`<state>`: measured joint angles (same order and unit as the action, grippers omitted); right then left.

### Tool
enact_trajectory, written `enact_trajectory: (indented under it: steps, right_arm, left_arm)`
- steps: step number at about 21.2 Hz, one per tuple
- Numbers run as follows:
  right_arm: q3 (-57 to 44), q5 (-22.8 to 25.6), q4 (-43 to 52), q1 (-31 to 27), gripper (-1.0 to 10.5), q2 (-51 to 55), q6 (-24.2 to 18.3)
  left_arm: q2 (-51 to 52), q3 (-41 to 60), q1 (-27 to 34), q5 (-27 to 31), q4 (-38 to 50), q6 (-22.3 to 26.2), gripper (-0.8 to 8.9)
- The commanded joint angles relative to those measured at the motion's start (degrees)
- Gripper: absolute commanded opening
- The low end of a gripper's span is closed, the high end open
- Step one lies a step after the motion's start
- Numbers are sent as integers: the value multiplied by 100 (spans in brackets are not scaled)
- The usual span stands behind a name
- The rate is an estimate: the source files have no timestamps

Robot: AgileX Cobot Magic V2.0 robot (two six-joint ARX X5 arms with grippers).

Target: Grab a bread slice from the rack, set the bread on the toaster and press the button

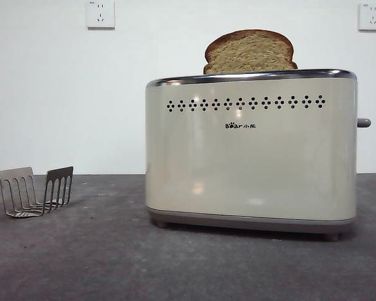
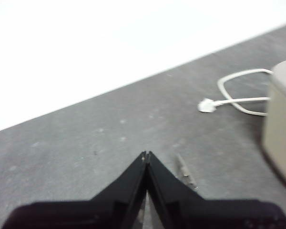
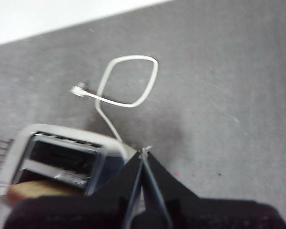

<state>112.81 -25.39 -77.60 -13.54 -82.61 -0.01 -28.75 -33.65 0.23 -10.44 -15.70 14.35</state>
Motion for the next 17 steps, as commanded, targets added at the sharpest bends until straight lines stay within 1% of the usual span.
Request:
enact_trajectory:
  steps: [1, 3, 4, 5, 7, 10, 14, 16, 17]
  right_arm:
    - [-11, 168, -111, 2, 0, -240, -31]
    - [-11, 356, -111, 2, 0, -444, -31]
    - [-11, 514, -111, 2, 0, -588, -31]
    - [-11, 671, -111, 2, 0, -721, -31]
    - [-11, 966, -107, 2, 0, -946, -31]
    - [-11, 1316, 105, 2, 0, -1222, -28]
    - [-11, 1694, 603, 2, 0, -1338, -28]
    - [-11, 1805, 931, 2, 0, -1338, -28]
    - [-11, 1821, 1093, 2, 0, -1338, -28]
  left_arm:
    - [879, 1843, 72, -9, 1123, -680, -4]
    - [1453, 2597, 44, -9, 1401, -1095, -4]
    - [1816, 2970, -15, -9, 1397, -1274, -4]
    - [2120, 3252, -79, -11, 1349, -1351, -4]
    - [2518, 3320, -203, 4, 627, -1333, -4]
    - [2645, 3318, -223, 42, 632, -1060, -4]
    - [2855, 3318, -216, 734, 590, -1102, -4]
    - [2855, 3318, -214, 745, 590, -1196, -4]
    - [2855, 3318, -214, 734, 595, -1351, -4]
